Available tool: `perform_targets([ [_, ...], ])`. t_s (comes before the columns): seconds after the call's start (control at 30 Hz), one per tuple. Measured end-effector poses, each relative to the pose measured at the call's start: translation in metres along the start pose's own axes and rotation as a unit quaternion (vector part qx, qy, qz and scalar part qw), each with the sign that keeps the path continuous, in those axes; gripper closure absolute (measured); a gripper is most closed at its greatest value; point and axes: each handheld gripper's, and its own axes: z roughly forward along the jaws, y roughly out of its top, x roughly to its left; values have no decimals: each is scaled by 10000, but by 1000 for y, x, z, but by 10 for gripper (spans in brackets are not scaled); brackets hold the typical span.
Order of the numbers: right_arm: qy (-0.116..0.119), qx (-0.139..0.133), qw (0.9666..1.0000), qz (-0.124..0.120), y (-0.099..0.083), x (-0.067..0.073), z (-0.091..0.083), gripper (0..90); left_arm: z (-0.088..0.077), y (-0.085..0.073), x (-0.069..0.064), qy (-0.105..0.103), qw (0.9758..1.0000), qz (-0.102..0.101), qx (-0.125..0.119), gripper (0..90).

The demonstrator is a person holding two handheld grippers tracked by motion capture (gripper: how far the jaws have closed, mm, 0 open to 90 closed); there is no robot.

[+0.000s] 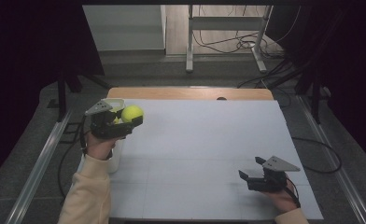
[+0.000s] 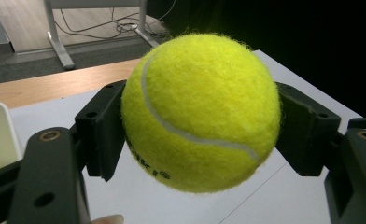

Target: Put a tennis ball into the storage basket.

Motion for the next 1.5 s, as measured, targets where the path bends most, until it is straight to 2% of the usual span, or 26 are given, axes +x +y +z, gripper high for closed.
perform_targets([
  [0.93, -25, -4, 10000, 2, 0, 0, 0, 141, -20, -5, 25, 403, 9989, -245, -74, 268],
  [1.3, -34, 7, 10000, -13, 0, 0, 0, 141, -24, -11, 41, 740, 9967, -341, 37, 268],
  [1.5, -30, 5, 10000, -13, 0, 0, 1, 141, -25, -14, 48, 829, 9957, -394, 85, 268],
])
